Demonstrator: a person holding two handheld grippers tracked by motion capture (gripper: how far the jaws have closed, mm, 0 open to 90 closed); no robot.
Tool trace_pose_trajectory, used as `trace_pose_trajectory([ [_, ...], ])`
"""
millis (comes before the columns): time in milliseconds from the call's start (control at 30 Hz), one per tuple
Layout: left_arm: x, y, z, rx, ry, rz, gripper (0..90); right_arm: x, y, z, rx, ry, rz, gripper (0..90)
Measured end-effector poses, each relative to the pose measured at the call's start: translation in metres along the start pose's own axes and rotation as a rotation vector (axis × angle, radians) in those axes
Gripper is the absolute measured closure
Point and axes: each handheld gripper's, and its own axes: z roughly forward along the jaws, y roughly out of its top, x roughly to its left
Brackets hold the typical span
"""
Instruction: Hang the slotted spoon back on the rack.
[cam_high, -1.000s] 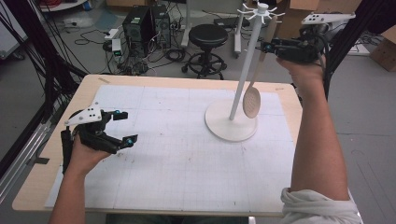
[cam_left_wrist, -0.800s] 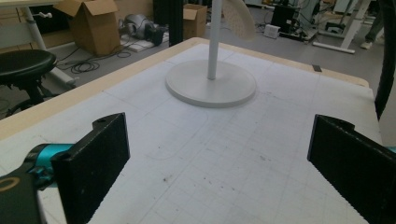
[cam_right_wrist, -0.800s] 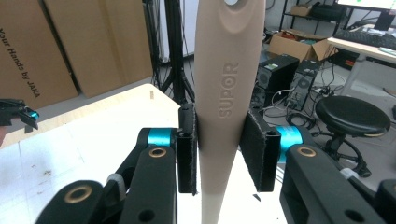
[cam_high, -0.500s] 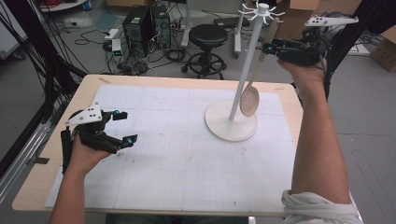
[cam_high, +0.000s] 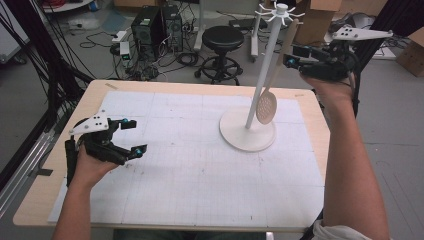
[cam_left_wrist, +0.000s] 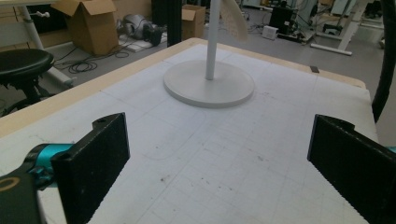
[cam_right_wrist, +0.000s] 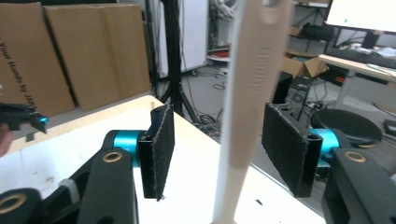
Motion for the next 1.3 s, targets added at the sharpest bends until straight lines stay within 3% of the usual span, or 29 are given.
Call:
trace_pose_trajectory([
  [500,0.001,-0.001,0.0,-0.008,-0.012,-0.001,6.2,0.04,-0.015,0.003,-0.094,0.096,-0.023,28.2],
  [600,0.001,-0.001,0.0,-0.013,-0.015,-0.005,6.2,0.047,-0.022,0.006,-0.099,0.117,-0.013,26.3],
  [767,0.002,-0.001,-0.005,-0.038,-0.023,-0.005,6.2,0.06,-0.034,0.01,-0.092,0.116,-0.034,23.1],
  [933,0.005,-0.002,-0.012,-0.064,-0.025,-0.012,6.2,0.069,-0.055,0.011,-0.13,0.161,-0.021,19.9],
  [1300,0.005,-0.005,-0.01,-0.062,-0.033,-0.008,6.2,0.078,-0.11,0.006,-0.124,0.137,0.018,15.8],
])
